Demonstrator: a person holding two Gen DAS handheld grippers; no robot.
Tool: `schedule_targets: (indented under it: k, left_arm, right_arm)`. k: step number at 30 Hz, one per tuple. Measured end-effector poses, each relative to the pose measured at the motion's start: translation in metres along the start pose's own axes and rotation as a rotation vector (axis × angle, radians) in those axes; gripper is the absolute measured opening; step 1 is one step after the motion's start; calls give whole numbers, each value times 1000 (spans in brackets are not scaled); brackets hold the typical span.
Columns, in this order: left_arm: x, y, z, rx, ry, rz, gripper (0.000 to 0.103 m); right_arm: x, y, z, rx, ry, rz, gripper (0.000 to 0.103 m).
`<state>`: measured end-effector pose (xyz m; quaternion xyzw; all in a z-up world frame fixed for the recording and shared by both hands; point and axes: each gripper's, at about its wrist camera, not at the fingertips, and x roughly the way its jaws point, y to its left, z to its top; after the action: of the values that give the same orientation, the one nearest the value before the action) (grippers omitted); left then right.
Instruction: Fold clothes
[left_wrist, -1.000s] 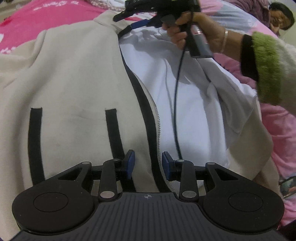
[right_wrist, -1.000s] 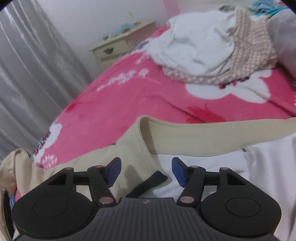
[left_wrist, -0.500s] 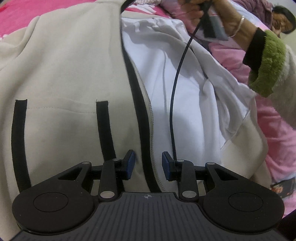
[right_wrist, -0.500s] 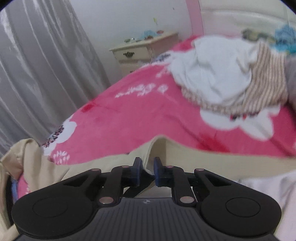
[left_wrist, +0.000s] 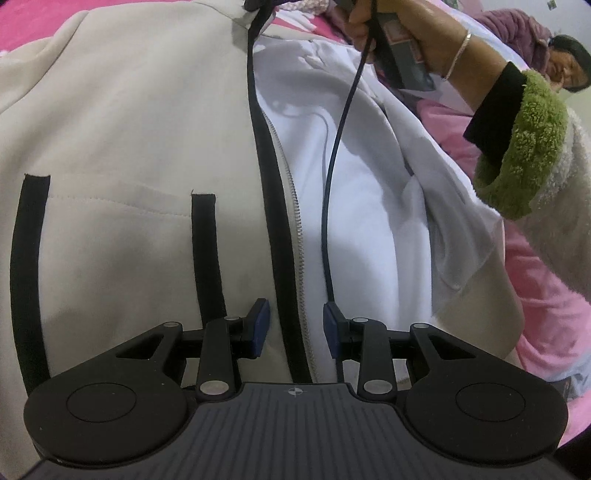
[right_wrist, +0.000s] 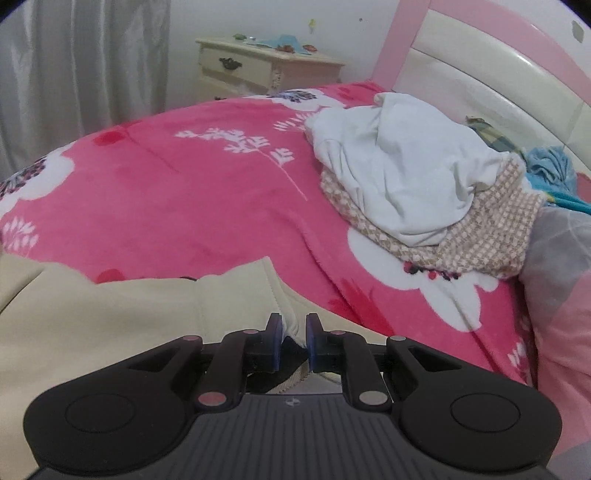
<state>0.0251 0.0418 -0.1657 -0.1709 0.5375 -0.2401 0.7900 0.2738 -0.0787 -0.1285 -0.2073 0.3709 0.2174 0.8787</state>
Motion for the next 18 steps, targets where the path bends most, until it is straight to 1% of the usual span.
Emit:
schedule_targets:
  k: [2, 5, 8, 9, 10, 11, 13, 15, 16, 18]
  left_arm:
    - [1, -1, 0, 1, -7, 2, 32]
    - [2, -3, -1, -1, -19, 0, 36]
    - [3, -5, -3, 2, -38, -2, 40]
    - [2, -5, -3, -1, -43, -3, 40]
    - [2, -6, -4, -4, -49, -4, 40]
    - [2, -4, -4, -12, -55, -7, 40]
    - [-3, -1, -5, -35, -66, -13, 41]
    - [-10, 2, -4, -53, -77, -19, 41]
    - [-15, 3, -3, -60, -85, -24, 41]
    - [-28, 7, 0, -74, -107, -34, 41]
  right_arm:
    - [9, 7, -4, -30, -3, -22, 15]
    - [26, 19, -14, -81, -2, -45, 16]
    - [37, 33, -26, -174, -48, -89, 19]
    - [38, 35, -28, -198, -61, -107, 25]
    - [32, 33, -27, -188, -77, -120, 29]
    - [22, 28, -24, -152, -104, -127, 32]
    - [0, 18, -20, -79, -163, -131, 32]
    - [-30, 10, -16, -21, -230, -92, 32]
    - [-42, 7, -15, 1, -254, -55, 32]
    - [-62, 7, -15, 30, -273, 59, 32]
